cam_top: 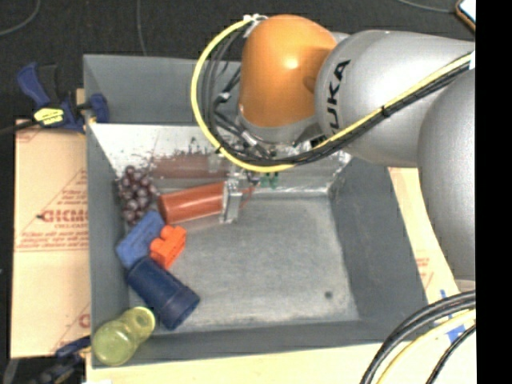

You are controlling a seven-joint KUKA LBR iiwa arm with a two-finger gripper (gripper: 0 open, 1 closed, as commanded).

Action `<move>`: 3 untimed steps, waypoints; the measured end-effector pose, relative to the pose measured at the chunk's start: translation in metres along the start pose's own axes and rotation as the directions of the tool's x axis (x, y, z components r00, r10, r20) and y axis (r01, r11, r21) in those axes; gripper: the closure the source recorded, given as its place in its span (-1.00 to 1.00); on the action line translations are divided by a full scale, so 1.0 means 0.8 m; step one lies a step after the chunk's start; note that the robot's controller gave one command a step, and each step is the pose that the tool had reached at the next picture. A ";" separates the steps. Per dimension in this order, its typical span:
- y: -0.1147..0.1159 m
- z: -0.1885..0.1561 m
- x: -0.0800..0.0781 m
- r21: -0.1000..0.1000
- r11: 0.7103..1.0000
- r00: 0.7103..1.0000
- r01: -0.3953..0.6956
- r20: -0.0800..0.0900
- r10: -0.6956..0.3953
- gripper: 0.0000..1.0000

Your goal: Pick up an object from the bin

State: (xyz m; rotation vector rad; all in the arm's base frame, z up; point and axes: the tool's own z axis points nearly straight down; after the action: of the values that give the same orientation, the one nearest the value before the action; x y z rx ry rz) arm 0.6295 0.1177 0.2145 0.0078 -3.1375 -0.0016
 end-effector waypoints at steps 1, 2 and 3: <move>-0.001 -0.006 -0.002 -0.001 1.000 1.000 -0.004 0.008 0.004 -1.00; -0.007 0.183 -0.033 0.001 0.997 0.997 0.077 0.007 -0.077 -1.00; 0.000 0.092 -0.027 -0.001 0.996 0.996 0.084 0.026 -0.084 -1.00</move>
Offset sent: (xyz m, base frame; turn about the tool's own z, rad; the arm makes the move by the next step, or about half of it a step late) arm 0.0253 -0.0035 -0.1445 -0.0785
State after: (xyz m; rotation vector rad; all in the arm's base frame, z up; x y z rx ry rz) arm 0.6512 0.1176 0.1409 0.1409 -3.1602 -0.0056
